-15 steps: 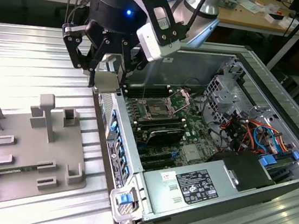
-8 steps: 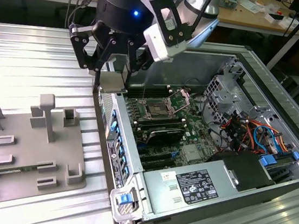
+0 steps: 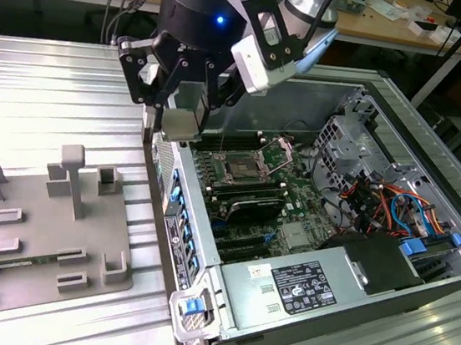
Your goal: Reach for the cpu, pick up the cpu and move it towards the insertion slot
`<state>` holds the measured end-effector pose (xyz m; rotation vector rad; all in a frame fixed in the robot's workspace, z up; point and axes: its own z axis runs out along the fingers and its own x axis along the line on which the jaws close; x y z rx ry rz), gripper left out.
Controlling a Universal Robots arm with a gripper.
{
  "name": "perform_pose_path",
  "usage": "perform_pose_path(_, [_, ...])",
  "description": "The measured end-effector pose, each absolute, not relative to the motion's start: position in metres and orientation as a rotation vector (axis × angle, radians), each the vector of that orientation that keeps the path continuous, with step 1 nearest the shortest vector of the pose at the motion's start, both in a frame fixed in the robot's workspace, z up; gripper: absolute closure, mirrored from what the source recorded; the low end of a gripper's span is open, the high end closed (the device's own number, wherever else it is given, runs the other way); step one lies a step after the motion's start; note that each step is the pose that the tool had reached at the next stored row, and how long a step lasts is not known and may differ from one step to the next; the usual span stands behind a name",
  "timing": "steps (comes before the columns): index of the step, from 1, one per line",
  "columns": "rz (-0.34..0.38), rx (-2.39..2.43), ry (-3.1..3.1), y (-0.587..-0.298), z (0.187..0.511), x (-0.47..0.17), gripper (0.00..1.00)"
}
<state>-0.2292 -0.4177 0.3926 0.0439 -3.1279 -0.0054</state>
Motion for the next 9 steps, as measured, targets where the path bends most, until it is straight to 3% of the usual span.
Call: perform_pose_path(9, [-0.005,0.044,-3.128,-0.4173,0.3926,-0.2183,0.45])
